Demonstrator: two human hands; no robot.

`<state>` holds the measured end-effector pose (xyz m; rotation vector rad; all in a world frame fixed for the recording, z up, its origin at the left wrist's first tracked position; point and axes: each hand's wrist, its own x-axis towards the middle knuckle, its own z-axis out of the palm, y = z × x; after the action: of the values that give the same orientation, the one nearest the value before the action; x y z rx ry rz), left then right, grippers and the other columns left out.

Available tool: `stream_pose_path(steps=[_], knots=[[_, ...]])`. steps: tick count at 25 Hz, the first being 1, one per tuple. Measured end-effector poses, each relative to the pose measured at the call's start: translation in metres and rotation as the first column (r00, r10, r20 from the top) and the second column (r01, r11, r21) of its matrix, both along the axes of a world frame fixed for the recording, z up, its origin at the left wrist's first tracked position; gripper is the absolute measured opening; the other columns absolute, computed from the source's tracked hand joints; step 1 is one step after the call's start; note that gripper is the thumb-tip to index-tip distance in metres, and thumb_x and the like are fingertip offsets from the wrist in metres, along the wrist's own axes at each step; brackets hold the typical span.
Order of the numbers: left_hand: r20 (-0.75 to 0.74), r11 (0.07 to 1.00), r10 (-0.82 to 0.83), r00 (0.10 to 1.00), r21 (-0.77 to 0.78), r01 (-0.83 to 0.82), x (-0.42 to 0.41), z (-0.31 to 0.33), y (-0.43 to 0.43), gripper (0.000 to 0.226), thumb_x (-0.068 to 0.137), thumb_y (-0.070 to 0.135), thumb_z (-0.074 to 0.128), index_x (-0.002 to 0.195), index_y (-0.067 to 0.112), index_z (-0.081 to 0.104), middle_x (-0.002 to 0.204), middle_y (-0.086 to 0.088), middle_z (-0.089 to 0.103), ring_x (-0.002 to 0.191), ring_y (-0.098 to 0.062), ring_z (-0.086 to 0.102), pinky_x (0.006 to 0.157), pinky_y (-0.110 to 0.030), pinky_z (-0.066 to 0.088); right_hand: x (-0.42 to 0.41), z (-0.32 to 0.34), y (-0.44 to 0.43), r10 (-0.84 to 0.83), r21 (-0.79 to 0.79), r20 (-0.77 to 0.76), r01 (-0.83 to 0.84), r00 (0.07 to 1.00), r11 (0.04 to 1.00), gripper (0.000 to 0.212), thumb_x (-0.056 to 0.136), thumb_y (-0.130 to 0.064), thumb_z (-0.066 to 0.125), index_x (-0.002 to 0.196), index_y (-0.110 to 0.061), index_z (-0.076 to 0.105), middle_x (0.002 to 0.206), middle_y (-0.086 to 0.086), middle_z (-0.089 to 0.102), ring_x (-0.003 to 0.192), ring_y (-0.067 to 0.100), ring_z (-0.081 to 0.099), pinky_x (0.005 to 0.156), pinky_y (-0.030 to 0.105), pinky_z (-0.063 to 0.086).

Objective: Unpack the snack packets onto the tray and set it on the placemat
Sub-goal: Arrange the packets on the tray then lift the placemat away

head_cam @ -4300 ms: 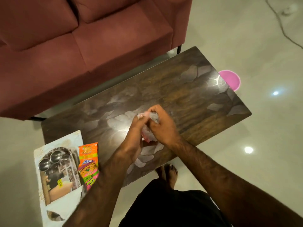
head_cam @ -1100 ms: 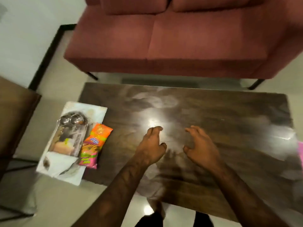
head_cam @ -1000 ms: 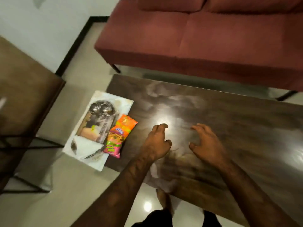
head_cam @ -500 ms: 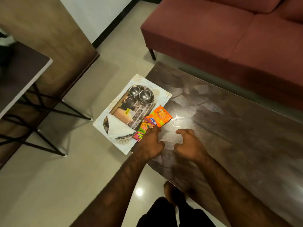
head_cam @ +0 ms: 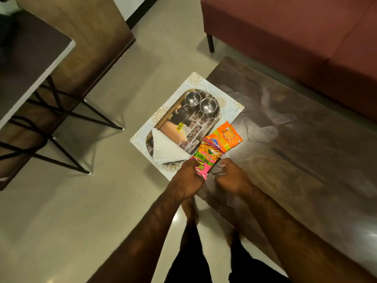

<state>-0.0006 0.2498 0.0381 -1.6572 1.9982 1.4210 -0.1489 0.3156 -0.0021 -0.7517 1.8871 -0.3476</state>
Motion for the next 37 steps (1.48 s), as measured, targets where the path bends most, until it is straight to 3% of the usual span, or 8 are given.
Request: stream_pose_path(steps=[4, 9, 13, 16, 20, 24, 30, 37], knots=[[-0.038, 0.996, -0.029, 0.999, 0.085, 0.032, 0.008, -0.044, -0.031, 0.036, 0.092, 0.010, 0.056, 0.128, 0.011, 0.060, 0.122, -0.012, 0.064, 0.111, -0.029, 0.062, 0.097, -0.032, 0.049, 0.022, -0.065, -0.044, -0.444, 0.061, 0.170, 0.440, 0.880, 0.896, 0.040, 0.088, 0.006, 0.069, 0.127, 0.004, 0.064, 0.119, 0.020, 0.073, 0.108, 0.039, 0.072, 0.093, 0.049, 0.059], [-0.048, 0.970, -0.132, 0.990, 0.199, 0.139, 0.014, -0.086, -0.059, 0.064, 0.071, 0.030, 0.050, 0.132, 0.013, 0.055, 0.125, -0.011, 0.061, 0.113, -0.026, 0.059, 0.100, -0.038, 0.049, 0.030, -0.115, -0.068, -0.671, 0.082, 0.176, 0.669, 0.720, 0.739, 0.039, 0.089, -0.004, 0.078, 0.128, -0.003, 0.072, 0.119, 0.015, 0.076, 0.090, 0.026, 0.074, 0.072, 0.030, 0.058], [-0.007, 0.959, -0.158, 0.987, 0.237, 0.156, 0.019, -0.096, -0.075, 0.047, 0.082, 0.022, 0.057, 0.129, 0.018, 0.053, 0.119, -0.005, 0.066, 0.110, -0.024, 0.064, 0.091, -0.035, 0.054, 0.023, -0.110, -0.058, -0.617, 0.213, 0.233, 0.580, 0.752, 0.787, 0.039, 0.093, -0.009, 0.076, 0.130, -0.009, 0.067, 0.110, 0.007, 0.077, 0.078, 0.011, 0.075, 0.061, 0.021, 0.055], [-0.008, 0.978, -0.123, 0.992, 0.170, 0.123, 0.019, -0.089, -0.084, 0.041, 0.090, 0.024, 0.063, 0.129, 0.021, 0.052, 0.109, 0.000, 0.064, 0.100, -0.021, 0.066, 0.079, -0.029, 0.051, -0.001, -0.091, -0.048, -0.543, 0.278, 0.230, 0.480, 0.808, 0.832, 0.041, 0.092, -0.014, 0.077, 0.130, -0.011, 0.065, 0.120, 0.016, 0.076, 0.107, 0.033, 0.075, 0.093, 0.042, 0.059], [-0.017, 0.972, -0.144, 0.989, 0.184, 0.144, 0.007, -0.075, -0.103, 0.069, 0.081, 0.053, 0.075, 0.136, 0.022, 0.047, 0.130, -0.001, 0.059, 0.115, -0.019, 0.060, 0.100, -0.041, 0.053, -0.023, -0.063, -0.056, -0.533, 0.257, 0.356, 0.469, 0.768, 0.845, 0.029, 0.090, -0.017, 0.078, 0.118, -0.018, 0.069, 0.115, 0.011, 0.081, 0.086, 0.017, 0.079, 0.087, 0.035, 0.056], [-0.181, 0.939, 0.123, 0.976, 0.338, -0.055, 0.007, -0.073, -0.127, 0.025, 0.086, 0.027, 0.079, 0.100, 0.036, 0.061, 0.087, 0.024, 0.075, 0.085, 0.000, 0.074, 0.070, -0.022, 0.059, -0.019, -0.054, -0.084, -0.570, 0.239, 0.472, 0.525, 0.672, 0.817, 0.027, 0.093, -0.009, 0.069, 0.113, -0.026, 0.067, 0.100, -0.002, 0.080, 0.076, 0.012, 0.079, 0.075, 0.032, 0.056], [-0.216, 0.955, 0.226, 0.950, 0.244, -0.171, 0.034, -0.082, -0.204, 0.027, 0.087, 0.014, 0.076, 0.107, 0.030, 0.067, 0.100, 0.010, 0.076, 0.090, -0.009, 0.075, 0.077, -0.029, 0.060, -0.015, -0.082, -0.104, -0.773, 0.322, 0.211, 0.704, 0.598, 0.632, 0.034, 0.098, -0.026, 0.065, 0.130, -0.018, 0.059, 0.118, 0.005, 0.062, 0.098, 0.022, 0.062, 0.077, 0.036, 0.052], [-0.094, 0.999, -0.037, 0.995, -0.002, 0.037, 0.038, -0.111, -0.243, 0.055, 0.091, 0.020, 0.068, 0.144, 0.024, 0.052, 0.118, 0.005, 0.069, 0.103, -0.016, 0.067, 0.081, -0.021, 0.047, -0.012, -0.122, -0.128, -0.861, 0.309, 0.092, 0.808, 0.500, 0.502, 0.069, 0.091, -0.046, 0.075, 0.152, -0.027, 0.048, 0.152, -0.001, 0.053, 0.143, 0.027, 0.049, 0.105, 0.050, 0.044]])
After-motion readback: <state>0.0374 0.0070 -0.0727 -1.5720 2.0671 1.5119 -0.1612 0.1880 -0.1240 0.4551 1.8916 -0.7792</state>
